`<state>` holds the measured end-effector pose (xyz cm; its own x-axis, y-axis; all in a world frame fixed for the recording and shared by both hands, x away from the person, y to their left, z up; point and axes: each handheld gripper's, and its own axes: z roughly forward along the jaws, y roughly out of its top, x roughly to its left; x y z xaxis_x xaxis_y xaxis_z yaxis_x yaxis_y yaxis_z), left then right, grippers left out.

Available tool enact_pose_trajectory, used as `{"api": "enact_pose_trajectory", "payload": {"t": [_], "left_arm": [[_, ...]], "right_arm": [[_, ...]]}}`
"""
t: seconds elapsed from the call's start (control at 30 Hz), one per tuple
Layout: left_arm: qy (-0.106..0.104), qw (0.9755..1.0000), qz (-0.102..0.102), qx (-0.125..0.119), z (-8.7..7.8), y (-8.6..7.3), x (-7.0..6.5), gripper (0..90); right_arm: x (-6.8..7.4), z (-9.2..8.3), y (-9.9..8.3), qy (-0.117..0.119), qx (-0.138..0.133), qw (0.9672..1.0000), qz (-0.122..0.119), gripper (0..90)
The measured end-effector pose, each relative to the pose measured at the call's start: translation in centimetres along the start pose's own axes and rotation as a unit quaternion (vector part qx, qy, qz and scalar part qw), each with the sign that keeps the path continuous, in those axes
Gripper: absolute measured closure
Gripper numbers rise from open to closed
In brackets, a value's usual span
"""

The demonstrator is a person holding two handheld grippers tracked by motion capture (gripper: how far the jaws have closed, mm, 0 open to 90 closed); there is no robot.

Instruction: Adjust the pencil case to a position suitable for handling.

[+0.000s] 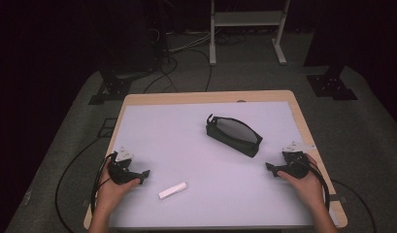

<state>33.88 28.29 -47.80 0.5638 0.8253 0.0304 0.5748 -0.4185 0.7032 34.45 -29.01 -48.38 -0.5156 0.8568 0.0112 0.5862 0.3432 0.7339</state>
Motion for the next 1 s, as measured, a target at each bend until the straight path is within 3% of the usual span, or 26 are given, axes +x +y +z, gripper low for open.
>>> {"api": "enact_pose_trajectory", "payload": {"t": [0.17,0.27,0.6,1.0], "left_arm": [[-0.002,1.0000,-0.001,0.000,0.0,0.0,0.0,0.4],[-0.002,1.0000,-0.001,0.000,0.0,0.0,0.0,0.4],[-0.003,1.0000,-0.003,0.001,0.0,0.0,0.1,0.5],[-0.004,1.0000,-0.003,0.001,0.0,0.0,0.1,0.3]], "right_arm": [[0.1,-0.1,0.0,0.001,-0.001,1.0000,-0.003,16.3],[0.2,-0.4,0.1,0.002,-0.005,1.0000,-0.004,30.8],[-0.3,-1.6,0.5,0.007,-0.033,0.9994,0.011,36.8],[-0.3,-2.2,2.4,0.016,-0.045,0.9988,0.002,38.9]]}}
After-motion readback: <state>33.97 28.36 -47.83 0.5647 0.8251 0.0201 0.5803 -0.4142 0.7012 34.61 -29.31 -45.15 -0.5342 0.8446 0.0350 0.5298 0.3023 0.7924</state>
